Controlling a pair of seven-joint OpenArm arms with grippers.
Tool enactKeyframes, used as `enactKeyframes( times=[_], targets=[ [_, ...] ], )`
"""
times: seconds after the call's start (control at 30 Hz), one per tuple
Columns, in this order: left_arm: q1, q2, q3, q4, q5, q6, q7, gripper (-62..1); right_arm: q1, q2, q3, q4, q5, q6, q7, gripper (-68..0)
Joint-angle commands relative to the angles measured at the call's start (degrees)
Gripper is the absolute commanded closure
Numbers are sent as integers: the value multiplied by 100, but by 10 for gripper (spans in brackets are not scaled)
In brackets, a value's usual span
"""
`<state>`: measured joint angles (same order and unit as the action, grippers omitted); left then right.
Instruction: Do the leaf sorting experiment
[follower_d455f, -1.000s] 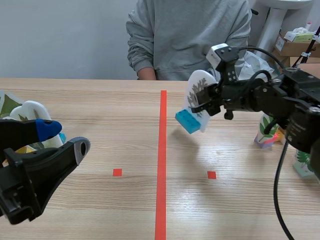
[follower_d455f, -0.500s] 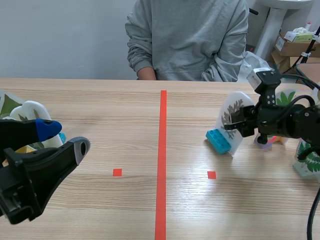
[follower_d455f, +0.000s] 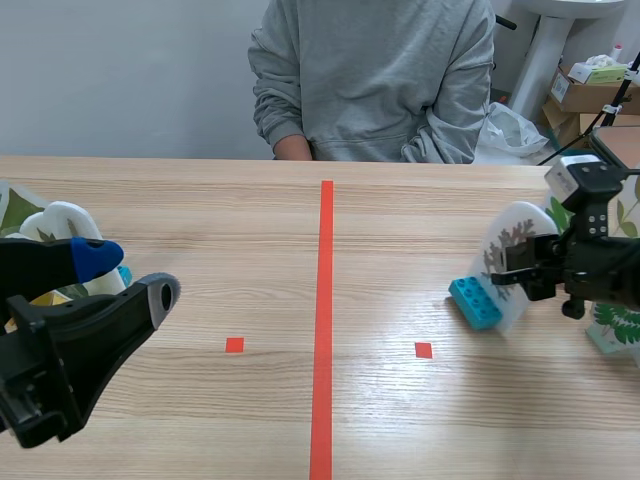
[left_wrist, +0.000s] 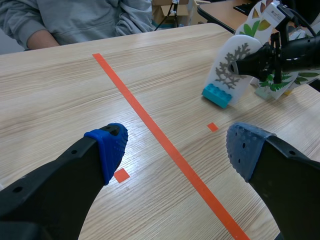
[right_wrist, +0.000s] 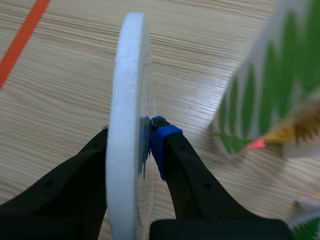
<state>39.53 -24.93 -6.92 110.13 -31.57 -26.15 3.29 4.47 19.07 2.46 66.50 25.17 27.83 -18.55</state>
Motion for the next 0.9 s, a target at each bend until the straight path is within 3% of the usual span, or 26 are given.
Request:
enactKeyframes(
  times=[0.0, 0.47, 0.67, 0.87],
  targets=[
    [59, 13, -22, 83, -68, -13, -70, -437, 52, 166, 170, 52, 107, -52, 24, -18],
    [61, 11, -22, 83, -81, -15, -68, -437, -544, 498, 1228, 63, 326, -129, 13, -18],
    [61, 11, -22, 83, -83, -15, -68, -437, -575, 522, 1333, 63, 341, -131, 22, -18],
    [61, 11, -22, 83, -83, -15, -68, -437, -575, 522, 1335, 63, 343, -131, 24, -84]
  ],
)
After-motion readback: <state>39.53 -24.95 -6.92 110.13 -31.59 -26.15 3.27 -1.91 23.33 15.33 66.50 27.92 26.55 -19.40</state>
